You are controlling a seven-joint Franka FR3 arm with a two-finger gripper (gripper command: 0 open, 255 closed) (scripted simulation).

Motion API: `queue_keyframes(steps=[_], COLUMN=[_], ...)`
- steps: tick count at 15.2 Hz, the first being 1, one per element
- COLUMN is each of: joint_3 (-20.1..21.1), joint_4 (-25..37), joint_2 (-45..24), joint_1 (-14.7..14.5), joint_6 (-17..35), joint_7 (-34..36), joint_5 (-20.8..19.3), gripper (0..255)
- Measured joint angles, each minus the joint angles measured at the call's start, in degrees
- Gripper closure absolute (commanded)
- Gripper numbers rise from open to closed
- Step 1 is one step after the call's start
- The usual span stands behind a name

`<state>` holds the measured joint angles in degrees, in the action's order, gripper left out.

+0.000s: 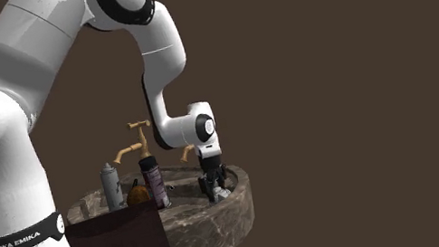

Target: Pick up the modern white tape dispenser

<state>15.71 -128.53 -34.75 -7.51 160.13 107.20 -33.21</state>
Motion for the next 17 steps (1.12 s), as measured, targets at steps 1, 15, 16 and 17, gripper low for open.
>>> queue_keyframes(steps=[1,15,16,17], joint_3=[0.0,4.5,5.0,5.7], joint_4=[0.2,-2.6,-2.8,-3.2], joint_2=[-0.3,6.0,6.7,7.6], joint_1=[0.0,3.5,3.9,4.4], joint_6=[-0.1,-4.2,-4.7,-5.2], joint_7=[-0.1,-3.1,-3.5,-4.0], joint_5=[0.0,4.2,4.7,5.3], gripper=[255,255,255,255])
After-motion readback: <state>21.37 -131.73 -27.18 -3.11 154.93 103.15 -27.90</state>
